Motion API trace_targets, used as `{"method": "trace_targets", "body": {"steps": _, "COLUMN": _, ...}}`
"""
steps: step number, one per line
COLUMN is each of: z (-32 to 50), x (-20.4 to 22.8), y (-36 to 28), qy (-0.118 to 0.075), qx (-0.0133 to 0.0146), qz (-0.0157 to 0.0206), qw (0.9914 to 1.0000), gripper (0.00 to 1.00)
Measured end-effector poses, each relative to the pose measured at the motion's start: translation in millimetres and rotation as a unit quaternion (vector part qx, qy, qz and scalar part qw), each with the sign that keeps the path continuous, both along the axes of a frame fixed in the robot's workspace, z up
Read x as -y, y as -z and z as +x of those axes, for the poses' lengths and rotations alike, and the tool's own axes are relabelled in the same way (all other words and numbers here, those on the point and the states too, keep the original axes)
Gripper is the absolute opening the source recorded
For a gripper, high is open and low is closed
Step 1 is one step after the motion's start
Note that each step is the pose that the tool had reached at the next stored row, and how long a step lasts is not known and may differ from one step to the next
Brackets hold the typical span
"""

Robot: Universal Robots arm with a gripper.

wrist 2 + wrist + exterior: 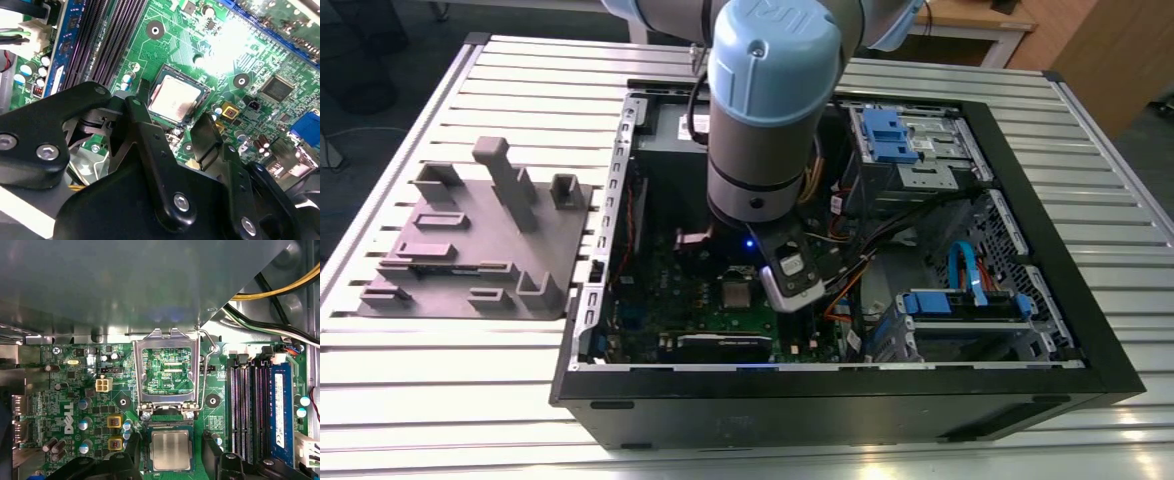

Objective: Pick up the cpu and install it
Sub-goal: 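Place the cpu into insertion slot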

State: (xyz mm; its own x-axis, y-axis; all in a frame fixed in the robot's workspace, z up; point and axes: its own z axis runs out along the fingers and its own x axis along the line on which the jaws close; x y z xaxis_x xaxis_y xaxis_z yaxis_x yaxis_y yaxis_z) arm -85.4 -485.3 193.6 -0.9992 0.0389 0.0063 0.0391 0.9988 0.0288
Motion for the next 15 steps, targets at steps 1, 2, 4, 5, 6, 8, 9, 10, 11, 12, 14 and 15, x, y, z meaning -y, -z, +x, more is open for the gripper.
{"method": "trace_targets", "body": {"steps": 1, "z": 0.0, "x": 0.1, "y": 0.6, "qy": 0.000, "qx": 0.0000, "qz": 0.0000, "qw": 1.00000, "gripper": 0.60}}
{"method": "trace_targets", "body": {"steps": 2, "z": 0.0, "x": 0.1, "y": 1.1, "qy": 0.000, "qx": 0.0000, "qz": -0.0001, "qw": 1.00000, "gripper": 0.60}}
{"method": "trace_targets", "body": {"steps": 4, "z": 0.0, "x": 0.3, "y": 2.4, "qy": 0.000, "qx": 0.0000, "qz": 0.0000, "qw": 1.00000, "gripper": 0.60}}
{"method": "trace_targets", "body": {"steps": 5, "z": 0.0, "x": 0.4, "y": 3.1, "qy": 0.000, "qx": 0.0000, "qz": 0.0000, "qw": 1.00000, "gripper": 0.60}}
{"method": "trace_targets", "body": {"steps": 6, "z": 0.0, "x": 0.5, "y": 3.6, "qy": 0.000, "qx": 0.0000, "qz": -0.0001, "qw": 1.00000, "gripper": 0.58}}
{"method": "trace_targets", "body": {"steps": 8, "z": 0.0, "x": 0.7, "y": 4.5, "qy": 0.000, "qx": 0.0000, "qz": -0.0001, "qw": 1.00000, "gripper": 0.58}}
{"method": "trace_targets", "body": {"steps": 9, "z": 0.0, "x": 0.7, "y": 4.6, "qy": 0.000, "qx": 0.0000, "qz": -0.0001, "qw": 1.00000, "gripper": 0.51}}
{"method": "trace_targets", "body": {"steps": 10, "z": 0.0, "x": 0.7, "y": 4.6, "qy": 0.000, "qx": 0.0000, "qz": 0.0000, "qw": 1.00000, "gripper": 0.51}}
{"method": "trace_targets", "body": {"steps": 11, "z": 0.0, "x": 0.6, "y": 4.6, "qy": 0.000, "qx": 0.0000, "qz": 0.0001, "qw": 1.00000, "gripper": 0.51}}
{"method": "trace_targets", "body": {"steps": 12, "z": 0.0, "x": 0.6, "y": 4.6, "qy": 0.000, "qx": 0.0000, "qz": 0.0002, "qw": 1.00000, "gripper": 0.51}}
{"method": "trace_targets", "body": {"steps": 14, "z": 0.0, "x": 0.8, "y": 4.5, "qy": 0.000, "qx": 0.0000, "qz": 0.0008, "qw": 1.00000, "gripper": 0.50}}
{"method": "trace_targets", "body": {"steps": 15, "z": 0.0, "x": 0.7, "y": 4.6, "qy": 0.000, "qx": 0.0000, "qz": 0.0013, "qw": 1.00000, "gripper": 0.45}}
